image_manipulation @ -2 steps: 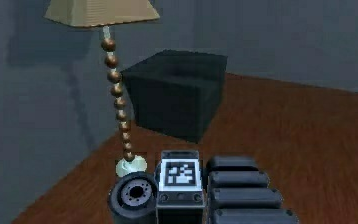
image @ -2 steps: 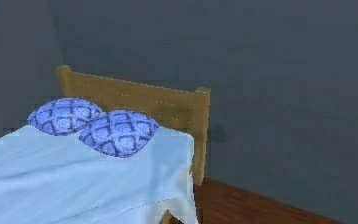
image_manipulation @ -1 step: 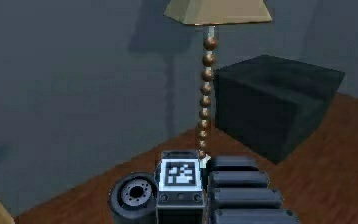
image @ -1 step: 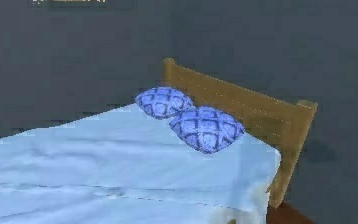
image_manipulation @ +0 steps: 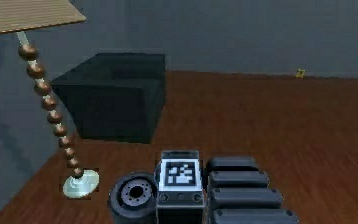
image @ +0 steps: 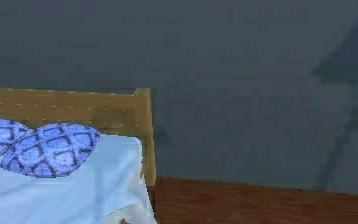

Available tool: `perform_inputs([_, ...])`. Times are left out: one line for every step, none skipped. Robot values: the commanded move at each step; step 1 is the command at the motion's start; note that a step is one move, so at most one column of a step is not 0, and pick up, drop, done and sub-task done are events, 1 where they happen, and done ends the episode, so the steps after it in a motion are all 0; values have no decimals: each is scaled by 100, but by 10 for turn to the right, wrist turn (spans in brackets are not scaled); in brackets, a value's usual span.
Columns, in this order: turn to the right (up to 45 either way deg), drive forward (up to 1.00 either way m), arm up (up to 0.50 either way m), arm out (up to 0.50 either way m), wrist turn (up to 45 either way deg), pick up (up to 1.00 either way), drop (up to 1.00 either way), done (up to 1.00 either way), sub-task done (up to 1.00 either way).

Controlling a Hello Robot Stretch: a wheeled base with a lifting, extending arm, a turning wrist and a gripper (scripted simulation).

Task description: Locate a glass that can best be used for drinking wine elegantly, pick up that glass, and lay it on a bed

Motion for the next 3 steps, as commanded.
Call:
perform_inputs([450, 0, 0, 0, 0, 0, 0, 0, 0])
perform_inputs([330, 0, 0, 0, 0, 0, 0, 0, 0])
perform_inputs([450, 0, 0, 0, 0, 0, 0, 0, 0])
